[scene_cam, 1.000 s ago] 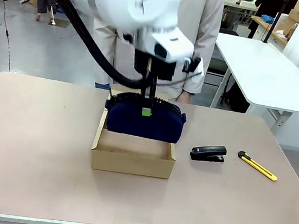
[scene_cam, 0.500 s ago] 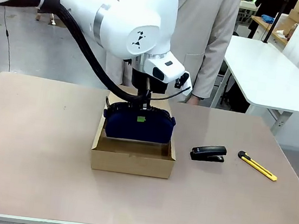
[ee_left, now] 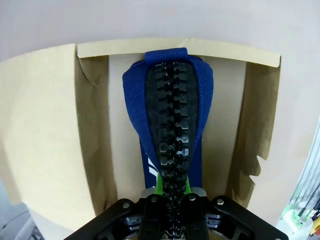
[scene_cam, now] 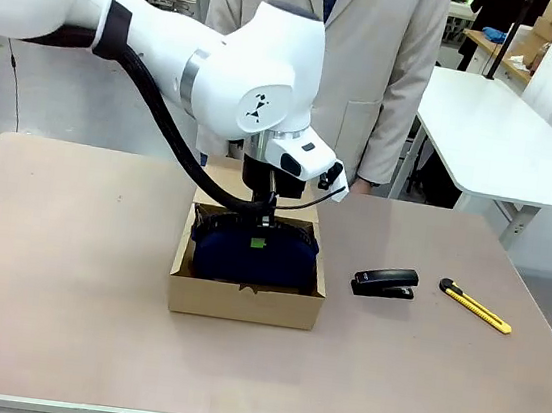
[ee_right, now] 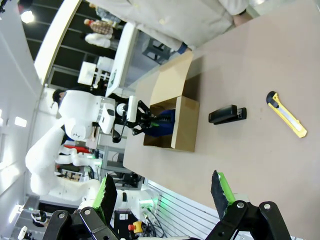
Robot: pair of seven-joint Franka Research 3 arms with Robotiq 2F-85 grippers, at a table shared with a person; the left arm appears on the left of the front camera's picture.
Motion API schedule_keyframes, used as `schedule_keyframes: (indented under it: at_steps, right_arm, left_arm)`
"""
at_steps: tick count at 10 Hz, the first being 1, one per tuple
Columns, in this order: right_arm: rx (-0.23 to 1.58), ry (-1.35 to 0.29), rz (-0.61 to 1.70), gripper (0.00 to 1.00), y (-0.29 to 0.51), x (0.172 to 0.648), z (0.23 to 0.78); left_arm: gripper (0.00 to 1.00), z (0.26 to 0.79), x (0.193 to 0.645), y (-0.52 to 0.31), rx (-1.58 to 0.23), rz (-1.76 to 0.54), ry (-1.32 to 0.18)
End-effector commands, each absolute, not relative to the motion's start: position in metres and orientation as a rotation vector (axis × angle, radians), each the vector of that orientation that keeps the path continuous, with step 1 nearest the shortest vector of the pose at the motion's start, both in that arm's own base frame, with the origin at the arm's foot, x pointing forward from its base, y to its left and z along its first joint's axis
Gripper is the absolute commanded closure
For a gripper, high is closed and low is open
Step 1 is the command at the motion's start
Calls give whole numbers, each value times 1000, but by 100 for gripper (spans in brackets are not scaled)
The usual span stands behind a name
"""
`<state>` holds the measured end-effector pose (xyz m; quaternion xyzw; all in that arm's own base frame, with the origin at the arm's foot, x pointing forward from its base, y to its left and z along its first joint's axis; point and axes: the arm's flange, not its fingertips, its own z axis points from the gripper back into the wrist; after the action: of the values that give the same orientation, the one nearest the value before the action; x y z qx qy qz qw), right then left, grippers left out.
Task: Pack the item into the box.
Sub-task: Pick up the item indicated by the person and place it inside the Mailer Box.
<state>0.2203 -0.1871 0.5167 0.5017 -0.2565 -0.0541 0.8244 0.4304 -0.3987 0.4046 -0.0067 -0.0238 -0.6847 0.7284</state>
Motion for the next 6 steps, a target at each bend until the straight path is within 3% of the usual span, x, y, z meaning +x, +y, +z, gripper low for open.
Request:
schedule_keyframes:
  at_steps: [1, 3, 4, 5, 6]
  right_arm:
    - [1078, -567, -93, 0, -187, 222, 518]
    - [1078, -567, -93, 0, -187, 222, 518]
    - [1078, -567, -93, 0, -187, 222, 518]
    - [1078, -567, -93, 0, -187, 222, 518]
    - [1078, -567, -93, 0, -187, 222, 518]
  left_arm:
    - [89, 403, 425, -397, 5, -1487, -54]
    - [89, 405, 425, -395, 4, -1494, -46]
    - [55, 405, 425, -395, 1, -1502, -40]
    - [32, 406, 426, -394, 6, -1501, -41]
    - [0, 407, 425, -394, 11, -1500, -45]
